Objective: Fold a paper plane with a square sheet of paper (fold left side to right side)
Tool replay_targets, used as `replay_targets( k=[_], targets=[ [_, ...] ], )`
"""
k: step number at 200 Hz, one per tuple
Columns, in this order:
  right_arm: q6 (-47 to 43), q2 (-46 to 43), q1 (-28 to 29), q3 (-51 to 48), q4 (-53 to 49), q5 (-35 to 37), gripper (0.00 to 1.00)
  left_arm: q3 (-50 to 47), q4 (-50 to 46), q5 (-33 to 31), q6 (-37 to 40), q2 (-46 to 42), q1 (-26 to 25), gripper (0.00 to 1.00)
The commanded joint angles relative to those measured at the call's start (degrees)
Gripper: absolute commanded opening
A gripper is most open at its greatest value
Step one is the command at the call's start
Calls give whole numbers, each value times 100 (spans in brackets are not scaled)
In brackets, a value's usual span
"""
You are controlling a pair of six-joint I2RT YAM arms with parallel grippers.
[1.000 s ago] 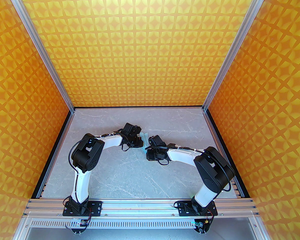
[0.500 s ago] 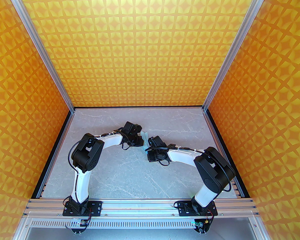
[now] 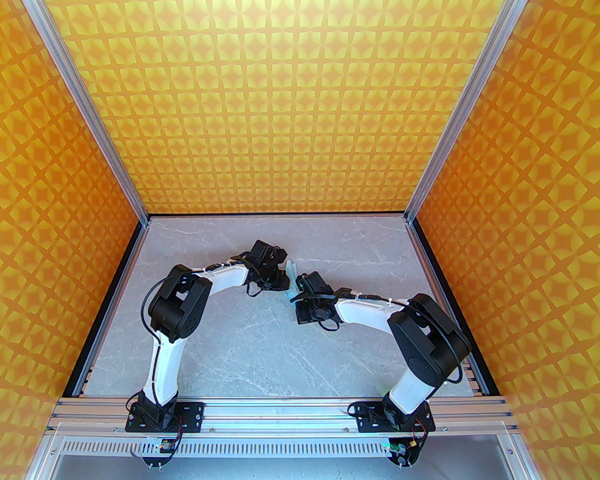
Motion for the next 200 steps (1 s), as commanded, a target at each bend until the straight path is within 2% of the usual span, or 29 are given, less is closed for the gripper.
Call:
replay_targets(
  k=[1, 20, 46, 72, 92, 141, 165, 200],
  targets=[
    [-116, -104, 40, -99, -150, 111, 5, 206, -109, 52, 158, 129, 33, 11],
    [-91, -150, 40, -100, -155, 96, 13, 242, -144, 77, 163, 157, 23, 10],
    [78, -460, 23, -124, -72, -13, 18, 173, -114, 80, 154, 106, 24, 10],
    [429, -837, -182, -295, 370, -568, 23, 138, -111, 82, 154, 78, 23, 10],
    [752, -1019, -447, -437, 761, -1045, 21, 129, -109, 82, 163, 86, 24, 10],
    [1392, -567, -842, -536, 1630, -2114, 2, 129, -96, 80, 171, 134, 24, 9],
    [1659, -248, -903, -669, 2035, -2345, 2, 138, -103, 82, 171, 152, 20, 9],
    [1790, -142, -918, -850, 2261, -2327, 2, 153, -121, 82, 180, 152, 24, 9]
  ],
)
